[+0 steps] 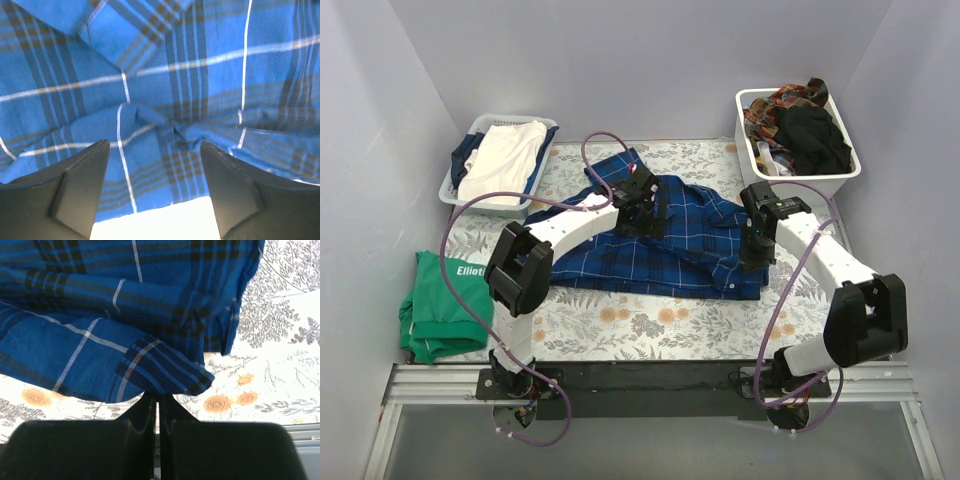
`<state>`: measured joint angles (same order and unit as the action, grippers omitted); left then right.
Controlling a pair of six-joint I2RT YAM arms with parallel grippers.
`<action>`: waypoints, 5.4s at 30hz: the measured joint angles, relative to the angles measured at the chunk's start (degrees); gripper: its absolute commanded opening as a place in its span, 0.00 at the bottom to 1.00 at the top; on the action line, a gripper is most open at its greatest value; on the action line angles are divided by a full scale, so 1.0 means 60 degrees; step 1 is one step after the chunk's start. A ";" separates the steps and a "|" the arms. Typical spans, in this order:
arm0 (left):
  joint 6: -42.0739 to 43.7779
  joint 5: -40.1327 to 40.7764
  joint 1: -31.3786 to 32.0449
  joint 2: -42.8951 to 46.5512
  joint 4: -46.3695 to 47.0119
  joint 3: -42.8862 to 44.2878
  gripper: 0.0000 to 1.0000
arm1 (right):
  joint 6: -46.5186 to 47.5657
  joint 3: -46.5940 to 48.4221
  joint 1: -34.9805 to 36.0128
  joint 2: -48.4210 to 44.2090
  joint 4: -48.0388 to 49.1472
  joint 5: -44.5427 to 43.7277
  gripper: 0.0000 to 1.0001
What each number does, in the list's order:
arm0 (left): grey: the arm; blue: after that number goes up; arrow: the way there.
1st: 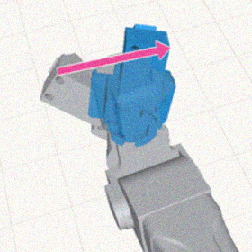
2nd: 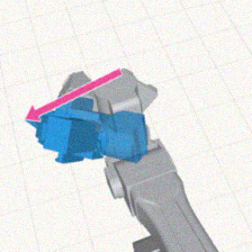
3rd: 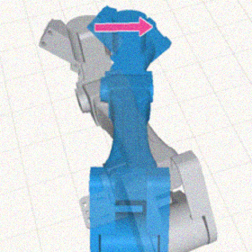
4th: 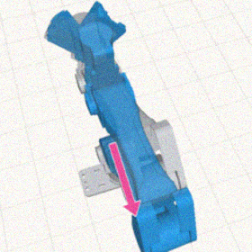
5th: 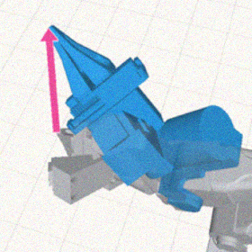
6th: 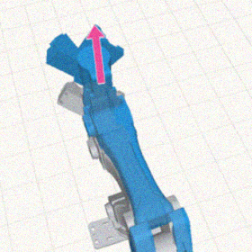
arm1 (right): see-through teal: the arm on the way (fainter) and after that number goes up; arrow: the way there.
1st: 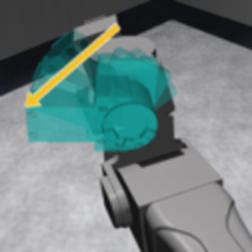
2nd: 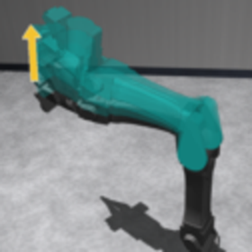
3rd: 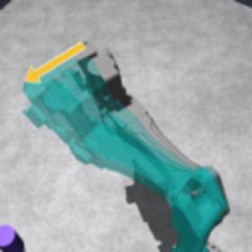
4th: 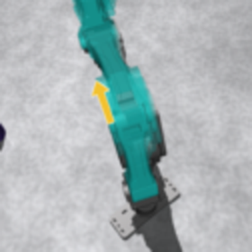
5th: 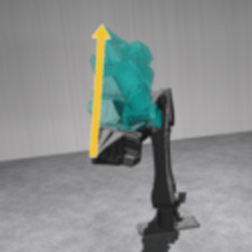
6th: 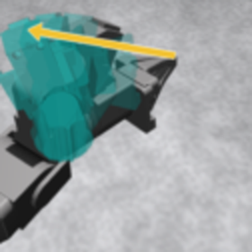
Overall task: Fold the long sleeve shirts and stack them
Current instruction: Fold the shirt
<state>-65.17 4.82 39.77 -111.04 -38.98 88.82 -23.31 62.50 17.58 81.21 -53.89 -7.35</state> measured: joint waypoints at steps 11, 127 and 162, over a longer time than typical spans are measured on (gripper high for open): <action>-0.0211 0.0998 -0.0357 0.0525 -0.0178 -0.0262 0.82 | 0.0448 0.1035 -0.0860 0.1752 0.0554 0.0084 0.06; -0.2422 -0.1752 -0.3734 0.3785 -0.0696 -0.6430 0.80 | -0.0127 -0.3053 -0.2353 0.0743 0.2073 0.2874 0.34; -0.1668 -0.2827 -0.1581 0.0146 0.0036 -0.1552 0.87 | 0.0579 0.1541 -0.1038 0.0029 0.0874 0.1698 0.36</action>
<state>-75.18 -12.14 30.28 -110.17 -38.76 79.50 -19.84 71.75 11.35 81.38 -48.64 2.83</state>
